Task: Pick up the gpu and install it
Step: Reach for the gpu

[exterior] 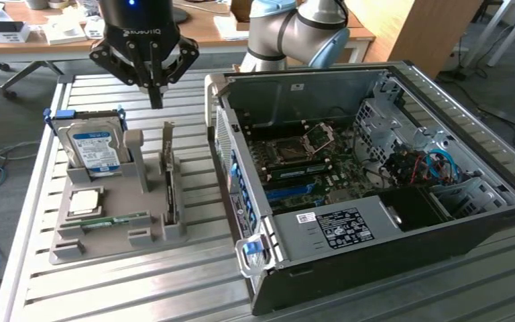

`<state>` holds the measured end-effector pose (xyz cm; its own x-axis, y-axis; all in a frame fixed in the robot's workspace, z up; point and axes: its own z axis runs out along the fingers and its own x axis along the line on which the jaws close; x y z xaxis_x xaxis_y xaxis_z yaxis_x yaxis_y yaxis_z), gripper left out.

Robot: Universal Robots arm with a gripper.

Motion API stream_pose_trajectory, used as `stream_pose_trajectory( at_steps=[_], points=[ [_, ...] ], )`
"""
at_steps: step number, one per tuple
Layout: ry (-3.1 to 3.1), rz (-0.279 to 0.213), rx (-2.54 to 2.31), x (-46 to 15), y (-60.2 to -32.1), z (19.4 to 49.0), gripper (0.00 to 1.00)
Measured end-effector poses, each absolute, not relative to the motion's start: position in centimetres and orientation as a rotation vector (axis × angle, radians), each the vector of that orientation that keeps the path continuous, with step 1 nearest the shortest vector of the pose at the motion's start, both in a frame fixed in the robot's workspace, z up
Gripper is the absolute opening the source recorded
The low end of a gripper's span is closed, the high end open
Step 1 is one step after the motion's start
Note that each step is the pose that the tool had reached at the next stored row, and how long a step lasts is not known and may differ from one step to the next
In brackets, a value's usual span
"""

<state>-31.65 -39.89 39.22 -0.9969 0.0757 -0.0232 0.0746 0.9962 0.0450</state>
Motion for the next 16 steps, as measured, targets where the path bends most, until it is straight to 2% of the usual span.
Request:
stream_pose_trajectory(
  at_steps=[16],
  points=[
    [3.114,0.071,0.117,-32.5,-42.0,39.2,0.11]
  ],
)
